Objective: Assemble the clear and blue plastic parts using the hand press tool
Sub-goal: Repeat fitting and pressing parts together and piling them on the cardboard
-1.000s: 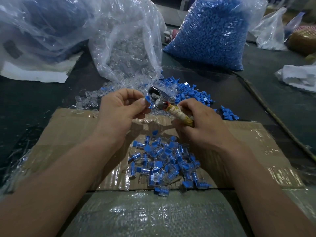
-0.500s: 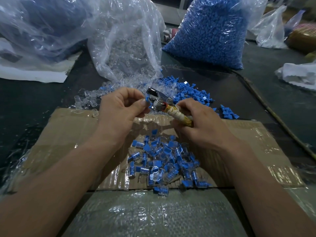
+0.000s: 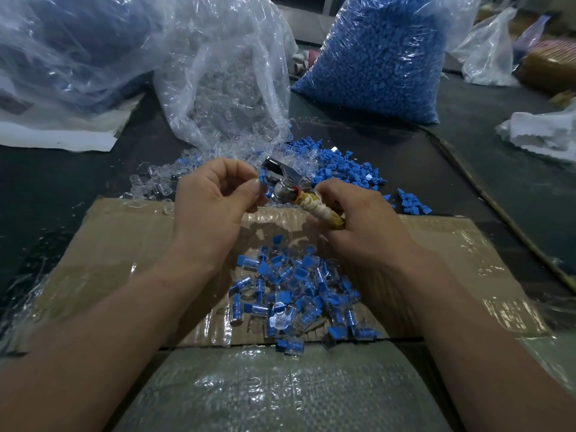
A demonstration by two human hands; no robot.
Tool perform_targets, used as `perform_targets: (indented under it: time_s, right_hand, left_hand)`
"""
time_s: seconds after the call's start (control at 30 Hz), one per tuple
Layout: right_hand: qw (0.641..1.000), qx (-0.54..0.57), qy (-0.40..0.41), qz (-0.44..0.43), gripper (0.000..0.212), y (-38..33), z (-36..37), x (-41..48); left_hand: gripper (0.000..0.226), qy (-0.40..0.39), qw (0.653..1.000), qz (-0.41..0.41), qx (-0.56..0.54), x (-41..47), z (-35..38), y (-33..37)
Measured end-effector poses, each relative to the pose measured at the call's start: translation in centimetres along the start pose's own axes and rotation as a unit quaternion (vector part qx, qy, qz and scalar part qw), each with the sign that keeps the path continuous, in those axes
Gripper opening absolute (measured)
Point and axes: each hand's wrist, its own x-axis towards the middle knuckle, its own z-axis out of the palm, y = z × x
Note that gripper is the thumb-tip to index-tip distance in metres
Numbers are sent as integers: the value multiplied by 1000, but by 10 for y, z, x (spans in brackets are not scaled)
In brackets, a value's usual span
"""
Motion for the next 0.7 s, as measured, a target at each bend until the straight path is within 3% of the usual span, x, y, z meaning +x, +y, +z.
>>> perform_targets:
  time_s: [0.7]
  right_hand:
    - [1000, -7, -8, 23, 25, -2, 2, 2]
  left_hand:
    - [25, 2, 999, 17, 37, -1, -2, 0]
